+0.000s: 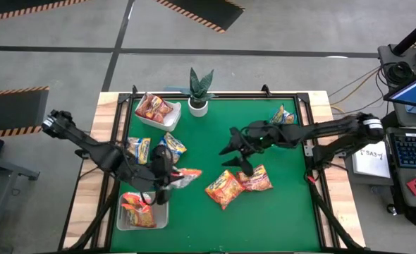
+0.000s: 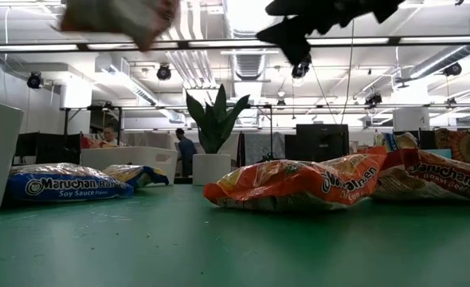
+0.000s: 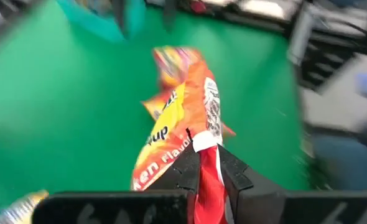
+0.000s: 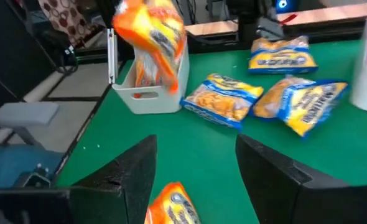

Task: Sort Maruchan noodles
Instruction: Put the orange noodle pack into the gray bin

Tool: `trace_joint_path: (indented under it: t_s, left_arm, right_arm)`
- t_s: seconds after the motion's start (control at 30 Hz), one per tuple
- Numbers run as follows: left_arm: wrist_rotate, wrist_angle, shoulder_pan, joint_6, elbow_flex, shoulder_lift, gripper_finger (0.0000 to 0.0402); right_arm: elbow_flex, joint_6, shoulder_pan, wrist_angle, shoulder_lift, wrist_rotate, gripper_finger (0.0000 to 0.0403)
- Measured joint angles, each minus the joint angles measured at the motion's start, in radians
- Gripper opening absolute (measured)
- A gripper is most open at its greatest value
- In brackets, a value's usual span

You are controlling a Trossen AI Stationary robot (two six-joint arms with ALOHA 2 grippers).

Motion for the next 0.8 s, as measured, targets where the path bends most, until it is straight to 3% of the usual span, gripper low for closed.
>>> trace_joint_path:
  t_s: [0.1,0.17,0.27,0.43,0.67,0.8]
  left_arm:
    - [0.136,-0.136,-0.028,-0.035,0.085,0.004,0.0001]
    - [0.166,-0.188,-0.061,-0.051,0.107,0.013,0.0001]
    - [0.209,-0.252,-0.101,-0.131,0.109,0.030,0.0000]
    - [0.385,-0.325,-0.109,-0.280,0.082,0.086,0.0000]
    - [0.509,-0.314,-0.110,-0.257,0.093,0.218,0.0000]
    - [0.509,-0.310,-0.128,-0.254,0.108,0.252,0.0000]
  right_arm:
    - [-0.005,-0.054,0.000,-0.029,-0.055,-0.001,0.0202]
    - [-0.010,-0.081,0.001,-0.031,-0.076,-0.002,0.0198]
    - [-0.014,-0.103,0.001,-0.043,-0.088,-0.002,0.0192]
    - [-0.015,-0.141,0.000,-0.042,-0.080,-0.001,0.0185]
    - [-0.015,-0.170,0.000,-0.043,-0.076,-0.001,0.0180]
    - [-0.015,-0.170,0.000,-0.054,-0.076,-0.001,0.0180]
